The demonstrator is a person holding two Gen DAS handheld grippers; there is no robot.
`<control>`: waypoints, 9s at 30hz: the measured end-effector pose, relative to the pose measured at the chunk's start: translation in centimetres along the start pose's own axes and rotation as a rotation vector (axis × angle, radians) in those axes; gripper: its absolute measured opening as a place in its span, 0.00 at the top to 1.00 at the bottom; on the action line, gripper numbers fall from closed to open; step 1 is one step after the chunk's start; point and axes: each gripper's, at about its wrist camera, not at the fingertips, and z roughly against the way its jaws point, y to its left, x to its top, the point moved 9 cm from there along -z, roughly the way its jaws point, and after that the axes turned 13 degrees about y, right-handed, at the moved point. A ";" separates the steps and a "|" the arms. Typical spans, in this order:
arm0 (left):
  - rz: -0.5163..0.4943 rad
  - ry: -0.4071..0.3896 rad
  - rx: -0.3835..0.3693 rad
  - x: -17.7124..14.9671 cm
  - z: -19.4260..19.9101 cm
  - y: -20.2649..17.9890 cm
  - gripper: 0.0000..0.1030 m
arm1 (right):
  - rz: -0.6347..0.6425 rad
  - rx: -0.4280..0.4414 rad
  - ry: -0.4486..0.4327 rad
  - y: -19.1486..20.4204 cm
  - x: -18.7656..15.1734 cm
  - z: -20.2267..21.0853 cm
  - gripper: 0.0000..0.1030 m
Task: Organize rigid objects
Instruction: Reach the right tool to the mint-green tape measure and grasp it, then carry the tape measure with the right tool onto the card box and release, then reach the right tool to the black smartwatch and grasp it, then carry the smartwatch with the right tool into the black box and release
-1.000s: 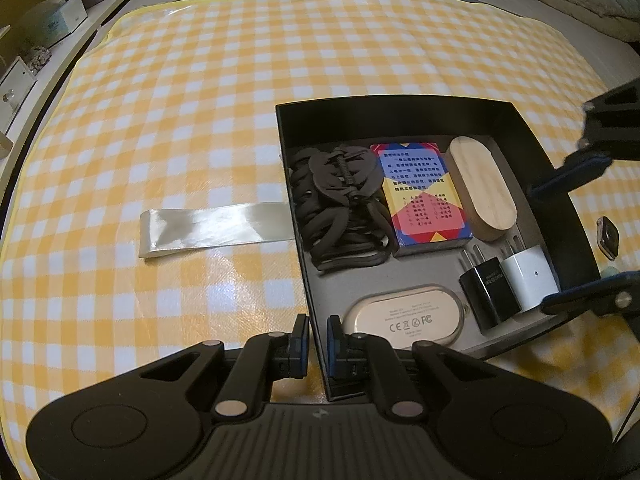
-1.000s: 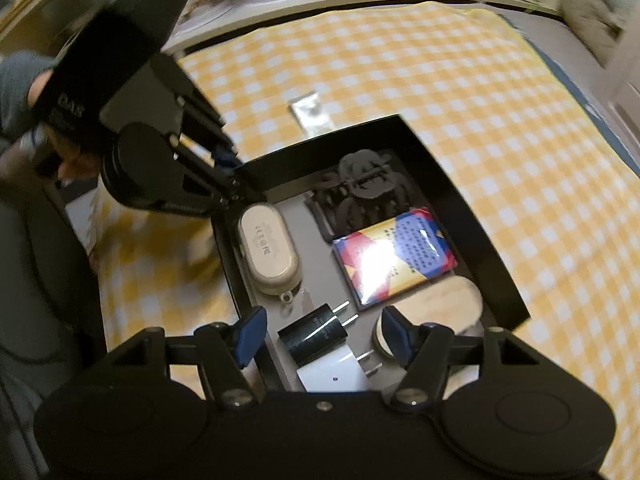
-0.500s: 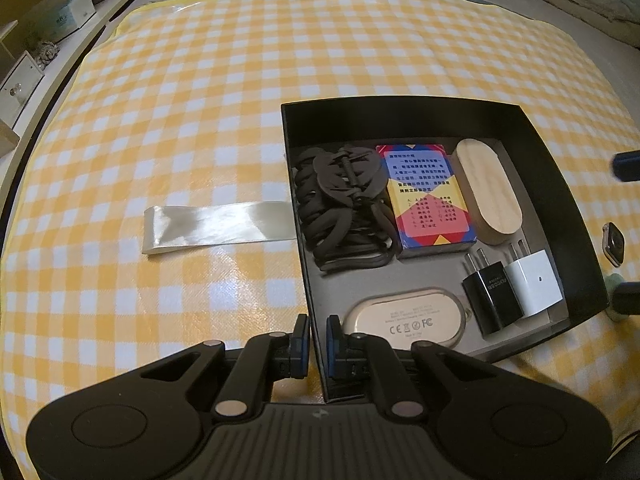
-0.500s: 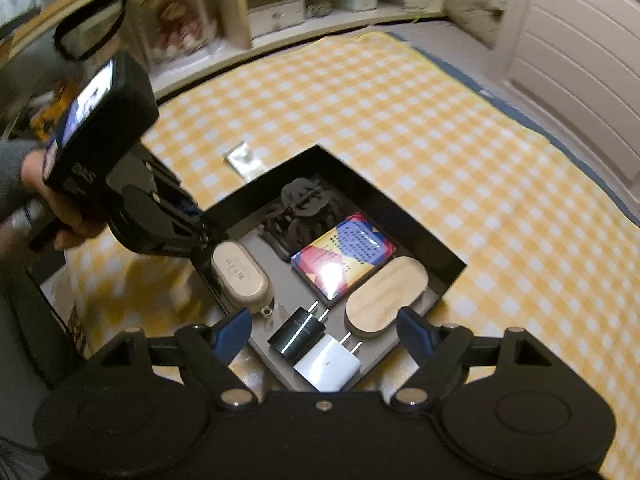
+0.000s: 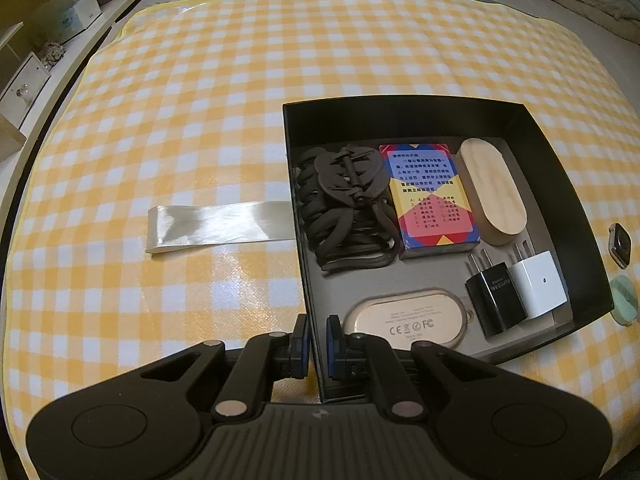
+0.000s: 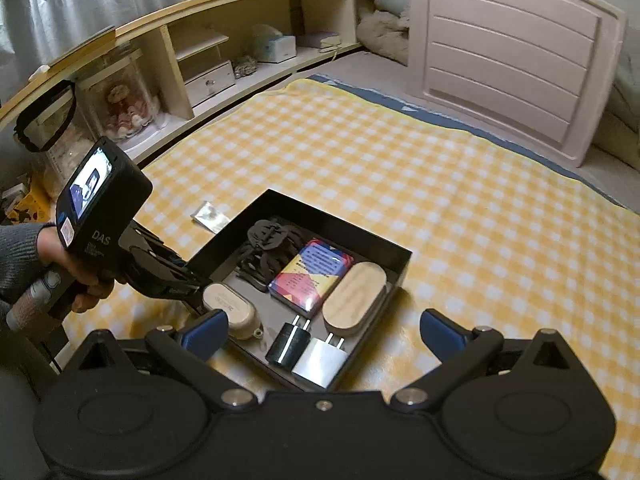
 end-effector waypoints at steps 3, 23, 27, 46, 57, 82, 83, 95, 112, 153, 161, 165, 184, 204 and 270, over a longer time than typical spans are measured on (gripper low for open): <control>0.000 0.000 0.001 0.0 0.0 0.0 0.92 | -0.013 -0.025 -0.020 -0.3 -0.5 0.6 0.00; -0.001 0.000 0.014 0.1 -0.1 0.0 0.92 | -0.256 -0.161 0.076 -7.8 -5.9 -2.5 0.00; 0.001 0.001 0.016 0.1 0.0 0.0 0.92 | -0.287 -0.170 0.111 -8.8 -7.4 -3.1 0.07; -0.014 0.002 0.019 0.1 0.1 0.4 0.92 | -0.249 -0.122 0.385 -8.2 -13.0 -9.0 0.39; -0.011 0.004 0.020 0.2 0.0 0.3 0.92 | -0.207 -0.097 0.384 -8.2 -12.7 -10.0 0.51; -0.060 -0.008 0.021 -0.4 -0.3 0.1 0.92 | -0.210 -0.035 0.069 -6.4 0.5 -4.2 0.51; -0.061 -0.008 0.020 -0.4 -0.2 -0.1 0.92 | -0.207 -0.029 0.068 -6.1 0.7 -4.4 0.51; -0.061 -0.012 -0.035 -1.4 0.3 2.0 0.92 | -0.196 0.064 0.097 -1.8 5.5 -8.9 0.51; -0.077 -0.019 -0.073 -2.0 0.6 3.2 0.89 | -0.196 0.058 0.198 0.8 7.6 -15.8 0.51; -0.044 -0.008 -0.058 -1.8 0.5 2.9 0.91 | -0.190 0.045 -0.002 -0.8 5.8 -5.1 0.35; -0.031 0.001 -0.042 -1.7 0.4 2.9 0.92 | -0.222 0.013 -0.059 -3.5 4.3 -2.2 0.35; -0.027 0.003 -0.033 -1.5 0.2 2.8 0.93 | -0.247 -0.006 -0.081 -5.3 3.1 -1.0 0.35; -0.022 0.010 -0.006 -0.9 -0.3 2.1 0.94 | -0.329 -0.048 0.039 -14.3 -3.8 -3.5 0.35; -0.022 0.010 -0.009 -0.9 -0.3 2.2 0.94 | -0.343 0.090 0.325 -14.6 -9.7 -11.2 0.27; -0.051 0.005 -0.027 -1.1 -0.5 2.4 0.92 | -0.553 0.201 0.424 2.9 2.9 -16.2 0.52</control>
